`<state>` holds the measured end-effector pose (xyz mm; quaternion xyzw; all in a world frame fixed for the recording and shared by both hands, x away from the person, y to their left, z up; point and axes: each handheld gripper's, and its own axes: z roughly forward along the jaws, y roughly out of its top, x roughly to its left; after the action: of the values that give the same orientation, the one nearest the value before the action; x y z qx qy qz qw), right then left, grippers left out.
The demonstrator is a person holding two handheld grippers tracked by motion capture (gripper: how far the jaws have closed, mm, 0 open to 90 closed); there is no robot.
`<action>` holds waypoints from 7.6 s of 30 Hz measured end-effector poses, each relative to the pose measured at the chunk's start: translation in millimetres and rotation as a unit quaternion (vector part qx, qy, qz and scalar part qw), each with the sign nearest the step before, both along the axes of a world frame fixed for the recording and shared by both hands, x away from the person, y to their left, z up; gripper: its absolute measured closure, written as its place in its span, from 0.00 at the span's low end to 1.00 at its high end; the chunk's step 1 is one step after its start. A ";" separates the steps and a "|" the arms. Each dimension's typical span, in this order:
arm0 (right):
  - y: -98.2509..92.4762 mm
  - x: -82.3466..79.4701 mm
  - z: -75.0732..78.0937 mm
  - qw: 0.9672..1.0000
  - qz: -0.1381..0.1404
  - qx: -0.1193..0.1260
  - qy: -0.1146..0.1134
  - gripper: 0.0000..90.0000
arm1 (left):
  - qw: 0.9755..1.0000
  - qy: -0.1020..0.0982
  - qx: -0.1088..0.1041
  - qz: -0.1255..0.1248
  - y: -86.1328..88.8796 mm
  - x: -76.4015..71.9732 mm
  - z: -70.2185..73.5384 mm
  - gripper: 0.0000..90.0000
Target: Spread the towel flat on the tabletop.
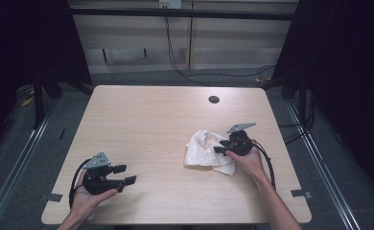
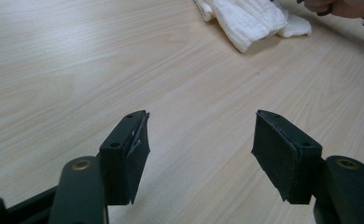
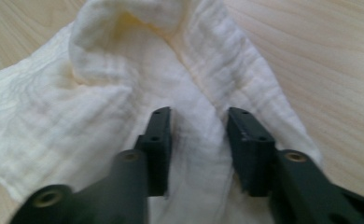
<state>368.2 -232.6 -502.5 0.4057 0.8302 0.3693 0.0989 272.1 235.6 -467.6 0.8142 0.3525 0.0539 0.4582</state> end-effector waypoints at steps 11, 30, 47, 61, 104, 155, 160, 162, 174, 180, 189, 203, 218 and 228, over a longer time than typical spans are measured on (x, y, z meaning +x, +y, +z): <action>6.8 -8.0 -2.6 0.999 0.013 0.034 0.022 0.94 | 1.000 0.000 0.014 -0.008 -5.5 3.5 -0.4 0.39; 74.9 -22.6 3.6 0.994 0.081 0.053 0.044 0.93 | 0.997 -0.008 0.019 -0.068 -42.1 14.6 13.1 0.58; 74.7 -54.7 27.3 0.995 0.065 0.068 0.026 0.63 | 0.992 0.016 0.041 -0.122 -101.9 39.1 -2.6 0.67; 68.1 -108.0 8.1 0.989 0.136 0.051 0.034 0.86 | 0.988 0.018 0.095 -0.120 -103.9 43.7 -26.4 0.96; 1.6 -99.0 15.1 0.998 0.051 0.036 0.008 0.97 | 0.989 -0.001 0.078 -0.123 -64.0 41.1 -14.4 0.91; -3.3 -97.9 22.0 0.997 0.047 0.068 0.005 0.97 | 0.968 -0.019 0.108 -0.224 -120.5 -7.1 -25.7 0.94; -4.7 -95.9 27.4 0.995 0.043 0.087 0.003 0.97 | 0.977 -0.005 0.055 -0.205 -107.9 0.3 -16.3 0.95; -4.9 -95.6 29.1 0.995 0.043 0.091 0.002 0.97 | 0.979 -0.005 0.030 -0.200 -98.6 3.6 -7.1 0.95; -8.6 -82.9 68.2 0.990 0.047 0.129 -0.034 0.97 | 0.986 -0.026 -0.045 -0.157 -60.7 29.2 37.8 0.96; -14.4 -76.0 90.8 0.987 0.038 0.147 -0.052 0.97 | 0.988 -0.040 -0.045 -0.143 -52.7 36.1 54.2 0.96; -13.8 -58.0 126.8 0.983 0.038 0.165 -0.069 0.97 | 0.988 -0.063 -0.058 -0.125 -48.8 54.0 81.1 0.96; -22.9 -57.6 184.7 0.977 0.027 0.177 -0.115 0.97 | 0.984 -0.124 -0.076 -0.102 -28.2 52.9 135.3 0.96; -18.0 -108.3 235.5 0.973 0.063 0.161 -0.153 0.97 | 0.976 -0.173 -0.066 -0.112 -20.2 15.2 179.7 0.96; -19.3 -153.2 234.2 0.964 0.081 0.173 -0.186 0.97 | 0.975 -0.165 -0.076 -0.127 -15.0 -8.6 181.9 0.96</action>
<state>214.9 -252.0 -268.3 0.2727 0.7508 0.5827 0.1497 263.6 220.6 -285.6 0.7947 0.1692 0.1017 0.5740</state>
